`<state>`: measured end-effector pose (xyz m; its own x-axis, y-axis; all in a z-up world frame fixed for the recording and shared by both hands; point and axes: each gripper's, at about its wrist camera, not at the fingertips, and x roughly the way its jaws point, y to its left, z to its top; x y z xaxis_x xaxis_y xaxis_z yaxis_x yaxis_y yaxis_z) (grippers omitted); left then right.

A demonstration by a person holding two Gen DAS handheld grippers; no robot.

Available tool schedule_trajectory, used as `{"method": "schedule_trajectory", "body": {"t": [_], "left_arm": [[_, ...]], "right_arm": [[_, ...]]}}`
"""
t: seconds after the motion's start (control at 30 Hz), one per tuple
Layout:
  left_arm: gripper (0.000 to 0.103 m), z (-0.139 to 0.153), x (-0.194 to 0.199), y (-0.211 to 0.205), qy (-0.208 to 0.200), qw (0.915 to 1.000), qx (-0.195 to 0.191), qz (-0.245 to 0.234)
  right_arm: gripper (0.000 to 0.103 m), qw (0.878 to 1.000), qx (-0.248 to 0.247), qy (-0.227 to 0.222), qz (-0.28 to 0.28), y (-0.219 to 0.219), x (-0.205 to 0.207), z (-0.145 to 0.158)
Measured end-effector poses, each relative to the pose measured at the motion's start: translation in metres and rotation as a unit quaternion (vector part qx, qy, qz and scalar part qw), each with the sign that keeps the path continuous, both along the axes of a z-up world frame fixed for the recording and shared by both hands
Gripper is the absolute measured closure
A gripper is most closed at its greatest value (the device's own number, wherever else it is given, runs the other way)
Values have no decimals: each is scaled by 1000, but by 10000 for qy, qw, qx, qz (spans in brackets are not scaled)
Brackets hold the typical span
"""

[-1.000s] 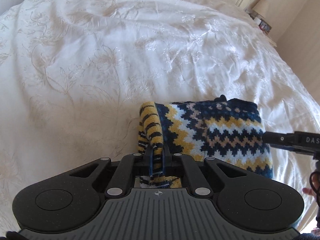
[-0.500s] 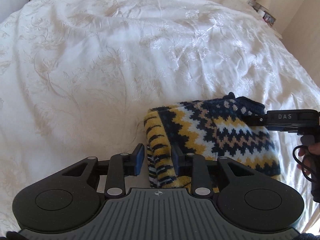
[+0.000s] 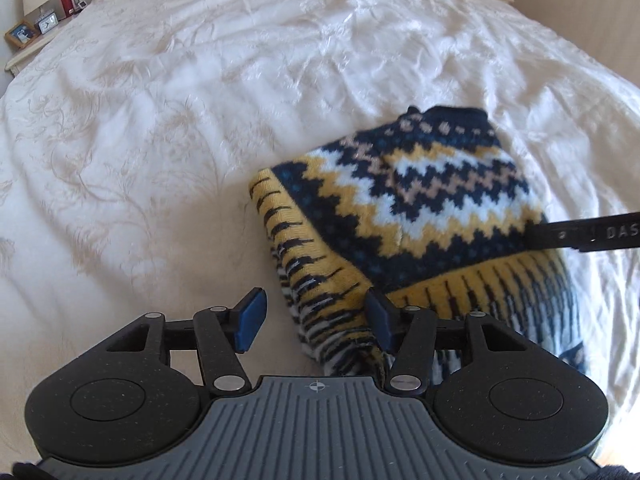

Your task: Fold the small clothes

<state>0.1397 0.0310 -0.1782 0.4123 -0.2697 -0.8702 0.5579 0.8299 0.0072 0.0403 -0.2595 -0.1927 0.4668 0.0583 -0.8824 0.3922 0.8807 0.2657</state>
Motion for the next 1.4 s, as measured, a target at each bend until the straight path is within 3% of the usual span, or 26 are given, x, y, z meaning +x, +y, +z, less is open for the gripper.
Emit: {"method": "schedule_trajectory", "body": {"t": [0.3, 0.43, 0.5, 0.6, 0.73, 1.13, 1.4], "left_arm": [[40, 15, 0, 9, -4, 9998, -45, 185], [22, 27, -8, 11, 58, 9992, -21, 406], [18, 34, -14, 11, 72, 9988, 22, 488], [6, 43, -25, 8, 43, 9976, 95, 677], [5, 51, -41, 0, 31, 9963, 241, 819], [6, 81, -101, -12, -4, 9932, 389, 1098], [7, 100, -130, -19, -255, 9930, 349, 1103]], "right_arm": [[30, 9984, -395, -349, 224, 17, -4, 30], [22, 9972, -451, -483, 336, 27, -16, 44], [21, 9966, -493, -498, 431, 31, -22, 49], [12, 9957, -562, -489, 543, 34, -28, 53], [1, 9961, -438, -543, 532, 33, -41, 57], [1, 9945, -440, -725, 621, 31, -87, 84], [1, 9936, -545, -736, 660, 34, -106, 99]]}}
